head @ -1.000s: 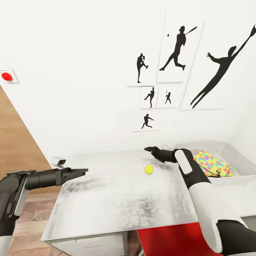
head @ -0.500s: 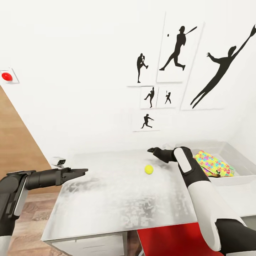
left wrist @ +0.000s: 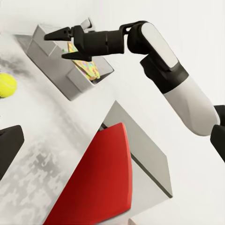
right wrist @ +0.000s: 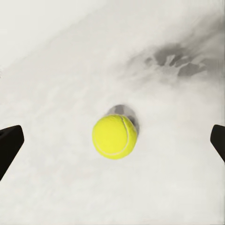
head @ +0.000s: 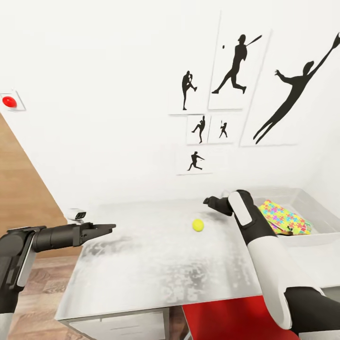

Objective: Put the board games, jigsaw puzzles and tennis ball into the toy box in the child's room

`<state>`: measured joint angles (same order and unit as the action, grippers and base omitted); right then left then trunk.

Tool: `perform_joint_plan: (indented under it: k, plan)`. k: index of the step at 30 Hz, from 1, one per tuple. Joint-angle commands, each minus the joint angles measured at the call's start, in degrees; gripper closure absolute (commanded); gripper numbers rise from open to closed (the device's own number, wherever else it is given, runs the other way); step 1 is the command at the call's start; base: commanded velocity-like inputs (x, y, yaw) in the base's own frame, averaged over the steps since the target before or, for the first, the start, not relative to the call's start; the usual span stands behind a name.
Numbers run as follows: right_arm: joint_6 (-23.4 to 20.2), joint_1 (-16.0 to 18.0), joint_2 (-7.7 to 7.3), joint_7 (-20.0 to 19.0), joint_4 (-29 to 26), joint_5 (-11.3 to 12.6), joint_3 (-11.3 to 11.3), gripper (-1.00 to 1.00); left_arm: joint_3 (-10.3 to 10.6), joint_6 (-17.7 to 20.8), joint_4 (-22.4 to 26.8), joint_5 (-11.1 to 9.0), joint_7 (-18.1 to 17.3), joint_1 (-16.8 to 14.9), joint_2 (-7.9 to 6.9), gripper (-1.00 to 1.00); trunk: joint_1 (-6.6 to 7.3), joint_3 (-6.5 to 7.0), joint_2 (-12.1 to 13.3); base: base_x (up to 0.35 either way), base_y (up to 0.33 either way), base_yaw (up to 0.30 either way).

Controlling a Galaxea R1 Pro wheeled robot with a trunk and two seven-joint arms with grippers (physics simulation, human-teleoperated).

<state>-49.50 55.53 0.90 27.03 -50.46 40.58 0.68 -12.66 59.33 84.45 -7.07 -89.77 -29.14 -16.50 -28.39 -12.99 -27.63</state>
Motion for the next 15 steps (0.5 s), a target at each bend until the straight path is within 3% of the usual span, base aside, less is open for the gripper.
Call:
perform_joint_plan:
  k: [1,7,15]
  plan:
    - [-0.1,0.1,0.02,0.8,-0.1,0.6,0.2,-1.0,0.0,0.6,0.0,0.0,-0.2,0.0,-0.02,-1.0,-0.03,-0.11,-0.1,0.018,0.117,0.0]
    - [0.0,0.1,-0.01,1.1,-0.6,0.4,0.7,-1.0,0.1,0.6,0.0,0.0,-0.2,0.0,0.05,-1.0,-0.03,-0.15,-0.1,0.043,0.077,-0.015]
    - [0.1,0.1,-0.03,0.9,-0.7,0.4,0.8,-1.0,0.1,0.6,0.0,0.0,-0.2,0.0,0.06,-1.0,-0.03,-0.46,-0.1,0.002,0.003,-0.199]
